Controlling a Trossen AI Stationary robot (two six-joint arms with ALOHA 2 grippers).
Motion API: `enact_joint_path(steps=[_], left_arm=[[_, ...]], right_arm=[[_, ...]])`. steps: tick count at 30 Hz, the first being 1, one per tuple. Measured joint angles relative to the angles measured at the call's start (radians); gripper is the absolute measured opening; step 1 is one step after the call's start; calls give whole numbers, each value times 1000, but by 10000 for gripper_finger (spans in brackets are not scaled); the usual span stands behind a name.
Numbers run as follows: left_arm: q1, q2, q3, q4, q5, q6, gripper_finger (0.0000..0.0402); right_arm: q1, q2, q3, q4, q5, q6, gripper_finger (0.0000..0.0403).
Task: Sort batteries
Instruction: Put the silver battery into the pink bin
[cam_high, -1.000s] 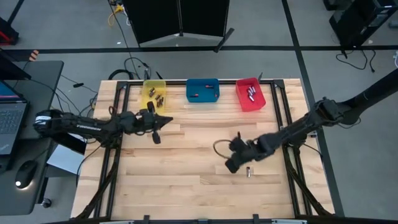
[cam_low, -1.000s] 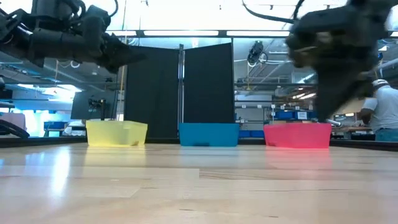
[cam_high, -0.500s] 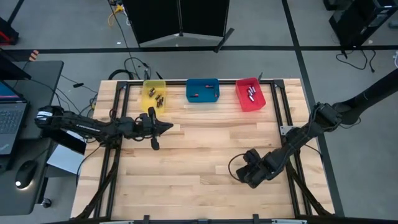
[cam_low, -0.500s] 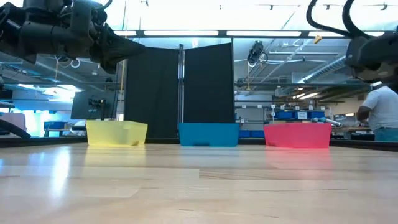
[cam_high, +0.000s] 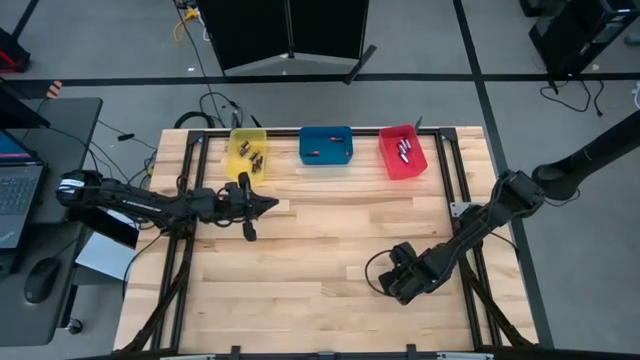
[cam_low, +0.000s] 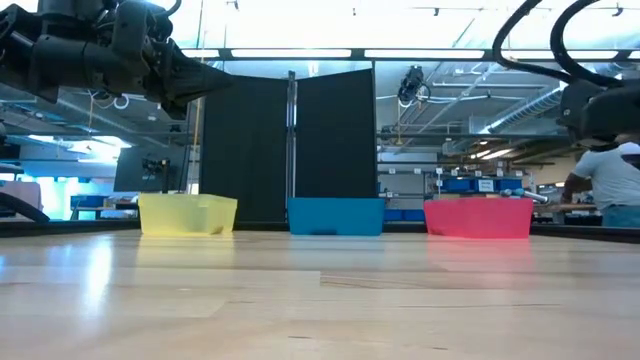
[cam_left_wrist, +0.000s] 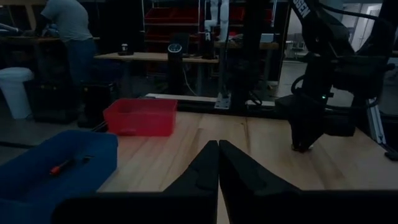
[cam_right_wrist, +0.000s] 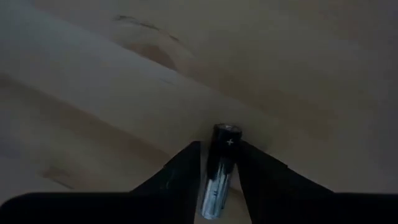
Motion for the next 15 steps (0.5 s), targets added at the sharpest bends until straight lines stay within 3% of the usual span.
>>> enact_joint_path(steps=[8,15], left_arm=[[0,0,0,0,1,-24,21],[0,0,0,0,16,-50,21]], right_arm=[[-2,-5,0,0,-16,-93,58],[-87,-73,-2,10,-10,-321,57]])
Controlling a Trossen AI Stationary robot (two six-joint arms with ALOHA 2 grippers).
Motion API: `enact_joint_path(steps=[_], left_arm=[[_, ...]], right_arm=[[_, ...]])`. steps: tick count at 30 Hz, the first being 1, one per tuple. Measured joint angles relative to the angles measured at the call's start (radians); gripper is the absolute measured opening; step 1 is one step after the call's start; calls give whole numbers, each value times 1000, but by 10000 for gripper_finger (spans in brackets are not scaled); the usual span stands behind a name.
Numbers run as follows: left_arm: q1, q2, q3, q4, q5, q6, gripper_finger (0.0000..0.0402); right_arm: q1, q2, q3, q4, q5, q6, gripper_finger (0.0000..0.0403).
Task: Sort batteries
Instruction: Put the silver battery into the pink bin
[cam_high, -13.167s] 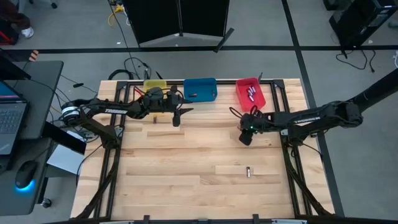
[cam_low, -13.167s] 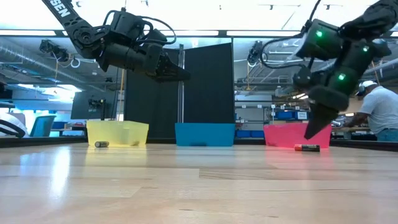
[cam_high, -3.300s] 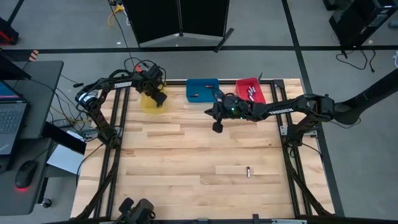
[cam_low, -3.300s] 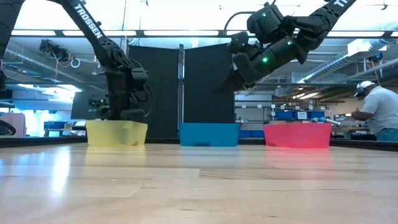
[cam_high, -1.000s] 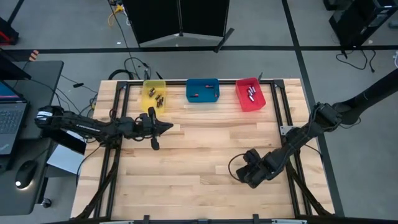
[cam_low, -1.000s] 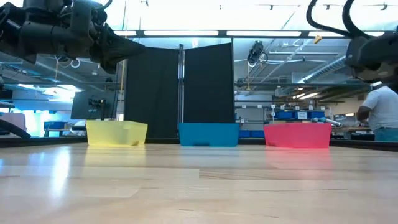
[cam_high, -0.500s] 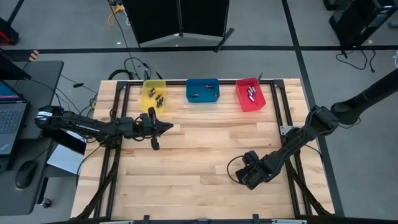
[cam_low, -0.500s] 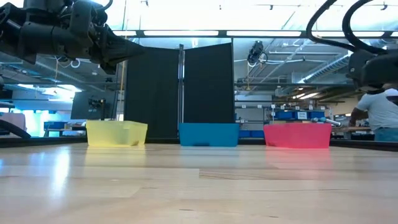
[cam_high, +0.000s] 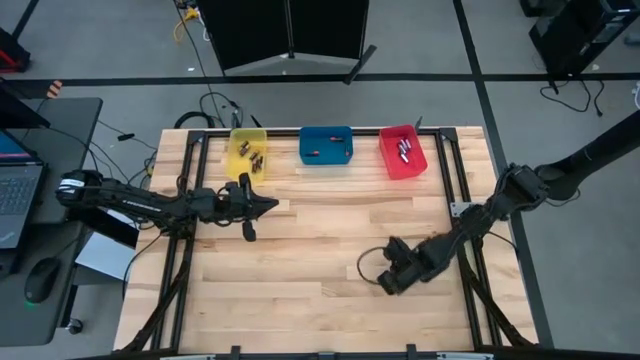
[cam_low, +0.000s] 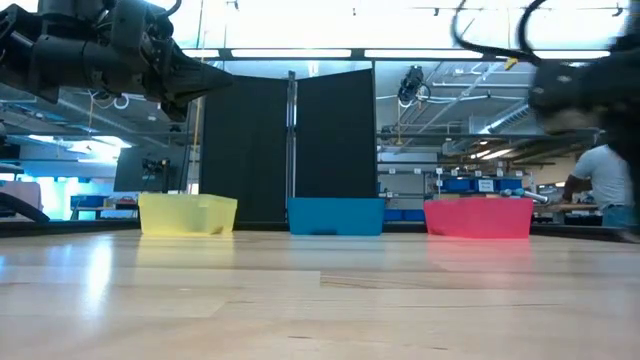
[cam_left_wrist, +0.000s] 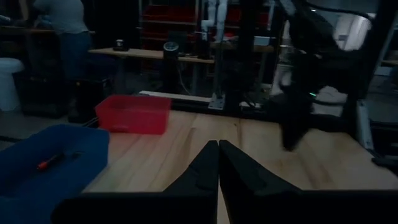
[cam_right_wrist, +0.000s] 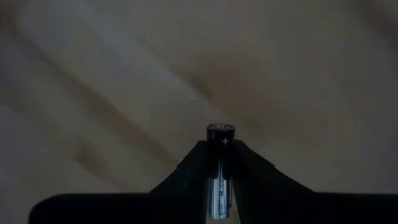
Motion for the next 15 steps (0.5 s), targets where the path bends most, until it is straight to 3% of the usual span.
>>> enact_joint_path(steps=[6,15], left_arm=[[0,0,0,11,63,3,21],[0,0,0,10,62,3,21]], right_arm=[[-237,-99,0,-68,81,-329,57],[-847,-237,0,-88,115,-889,57]])
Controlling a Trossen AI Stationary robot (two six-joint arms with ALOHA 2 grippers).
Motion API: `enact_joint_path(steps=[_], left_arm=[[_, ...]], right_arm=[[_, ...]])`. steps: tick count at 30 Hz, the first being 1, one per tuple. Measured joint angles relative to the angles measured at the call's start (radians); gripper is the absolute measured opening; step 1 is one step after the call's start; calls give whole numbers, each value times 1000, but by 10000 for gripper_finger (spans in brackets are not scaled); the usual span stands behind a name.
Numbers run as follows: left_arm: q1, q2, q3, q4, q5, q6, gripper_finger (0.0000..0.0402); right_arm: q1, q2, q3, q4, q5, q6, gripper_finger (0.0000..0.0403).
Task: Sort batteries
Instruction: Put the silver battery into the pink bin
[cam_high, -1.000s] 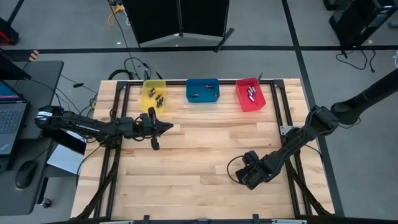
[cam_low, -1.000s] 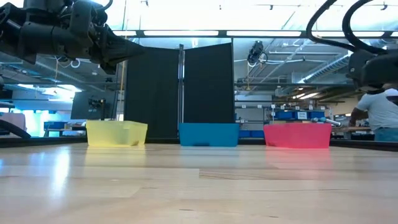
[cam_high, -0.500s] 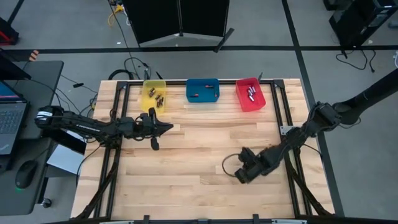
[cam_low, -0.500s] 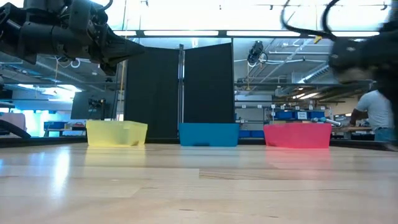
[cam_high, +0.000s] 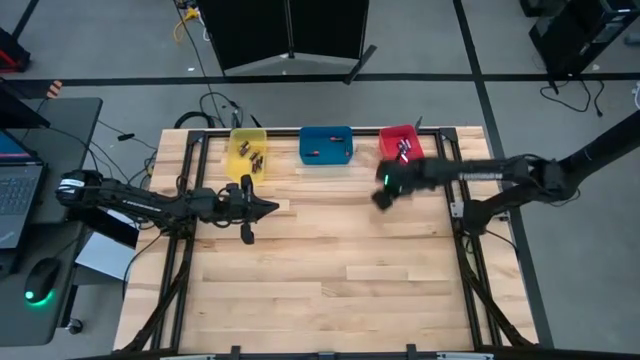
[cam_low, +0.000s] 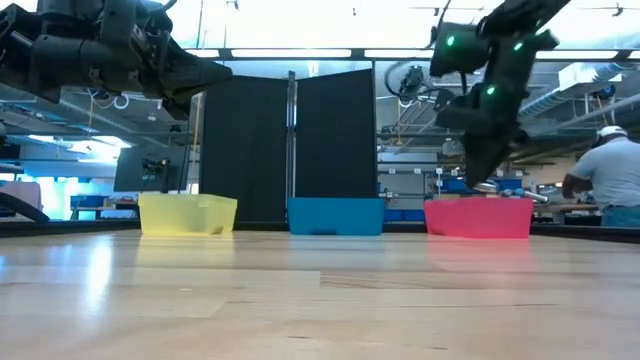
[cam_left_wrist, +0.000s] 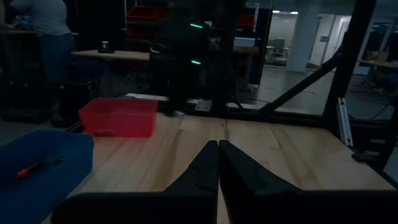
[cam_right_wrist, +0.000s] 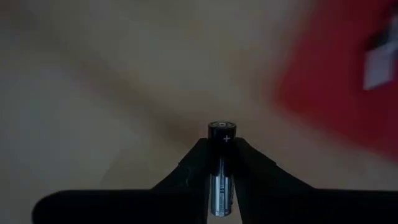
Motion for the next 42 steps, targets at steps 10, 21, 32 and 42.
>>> enact_joint_path(steps=[10,21,32,42], left_arm=[[0,0,0,1,-12,0,21],[0,0,0,6,-20,0,21],[0,0,0,5,-31,0,21],[0,0,0,5,-36,-5,21]], right_arm=[[-481,39,26,184,-34,-331,57],[-642,281,92,204,-59,-441,57],[-667,391,147,206,-65,-473,64],[-679,392,166,183,-95,-393,92]])
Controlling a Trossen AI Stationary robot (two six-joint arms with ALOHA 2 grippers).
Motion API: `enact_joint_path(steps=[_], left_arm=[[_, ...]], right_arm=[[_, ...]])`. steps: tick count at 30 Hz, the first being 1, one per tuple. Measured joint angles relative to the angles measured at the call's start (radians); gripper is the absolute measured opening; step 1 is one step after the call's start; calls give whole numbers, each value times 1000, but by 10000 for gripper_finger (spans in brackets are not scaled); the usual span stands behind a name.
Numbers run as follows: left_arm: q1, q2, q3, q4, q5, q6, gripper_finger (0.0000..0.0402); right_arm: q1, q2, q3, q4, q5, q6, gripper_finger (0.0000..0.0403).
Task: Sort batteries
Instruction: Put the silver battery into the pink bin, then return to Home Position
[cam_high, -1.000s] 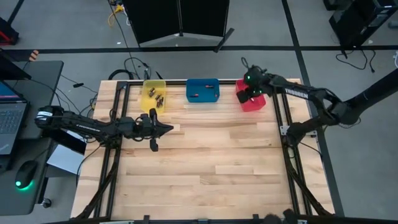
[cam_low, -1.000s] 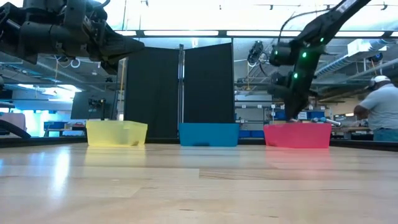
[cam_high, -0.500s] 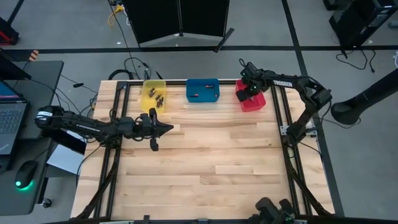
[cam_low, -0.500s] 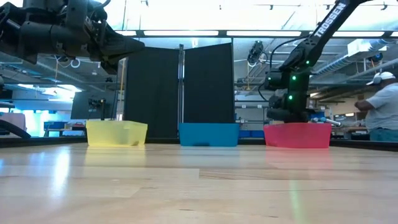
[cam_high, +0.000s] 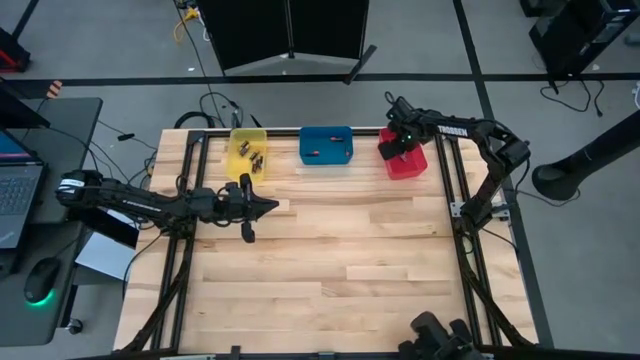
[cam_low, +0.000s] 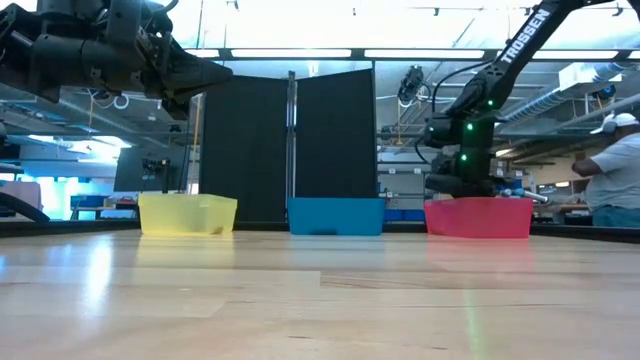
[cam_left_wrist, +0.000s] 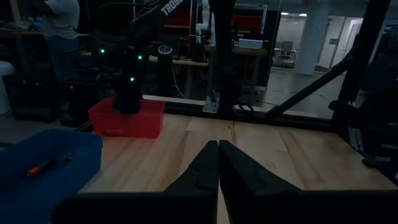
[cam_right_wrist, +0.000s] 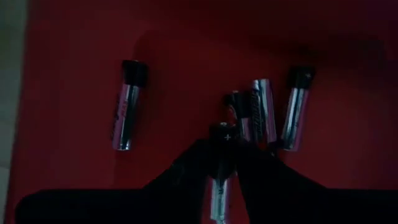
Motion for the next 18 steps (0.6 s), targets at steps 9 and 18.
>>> enact_joint_path(steps=[9,18], left_arm=[[0,0,0,-1,-1,-1,21],[0,0,0,-8,-13,4,21]], right_arm=[[-29,-3,1,-39,-39,-22,152],[45,-93,2,-63,-102,-211,50]])
